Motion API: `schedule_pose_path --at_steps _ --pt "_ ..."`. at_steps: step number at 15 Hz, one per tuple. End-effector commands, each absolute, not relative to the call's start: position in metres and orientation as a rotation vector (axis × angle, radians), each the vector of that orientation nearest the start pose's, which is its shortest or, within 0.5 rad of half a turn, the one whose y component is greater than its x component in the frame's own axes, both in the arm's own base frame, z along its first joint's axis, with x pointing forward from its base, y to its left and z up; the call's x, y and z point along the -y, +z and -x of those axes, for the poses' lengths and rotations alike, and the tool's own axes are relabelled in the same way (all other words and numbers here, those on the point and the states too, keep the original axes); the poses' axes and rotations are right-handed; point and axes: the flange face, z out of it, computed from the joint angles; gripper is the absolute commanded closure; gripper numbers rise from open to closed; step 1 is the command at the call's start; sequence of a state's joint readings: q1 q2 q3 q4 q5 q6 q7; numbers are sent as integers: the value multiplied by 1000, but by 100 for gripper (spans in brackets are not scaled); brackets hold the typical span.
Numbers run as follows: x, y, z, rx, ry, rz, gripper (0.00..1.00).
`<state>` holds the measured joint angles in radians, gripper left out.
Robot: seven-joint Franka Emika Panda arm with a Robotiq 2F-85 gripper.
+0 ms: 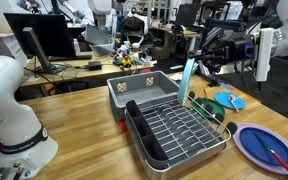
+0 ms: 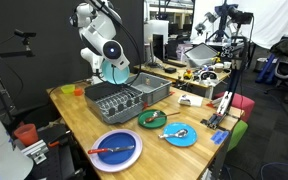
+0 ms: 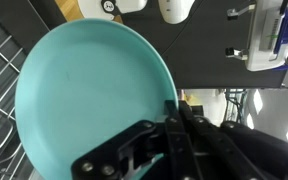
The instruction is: Put the light blue plate on the dish drainer
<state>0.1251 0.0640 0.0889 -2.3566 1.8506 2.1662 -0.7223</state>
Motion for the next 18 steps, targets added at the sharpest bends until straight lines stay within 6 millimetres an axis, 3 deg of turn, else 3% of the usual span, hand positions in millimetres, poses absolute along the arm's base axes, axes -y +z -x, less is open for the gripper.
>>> schedule_pose_path --at_steps 1,9,18 --pt "-154 311 -499 -543 -183 1716 98" --pt "-171 267 -508 -797 -240 1534 98" --pt "-169 221 -508 -1086 -200 1394 98"
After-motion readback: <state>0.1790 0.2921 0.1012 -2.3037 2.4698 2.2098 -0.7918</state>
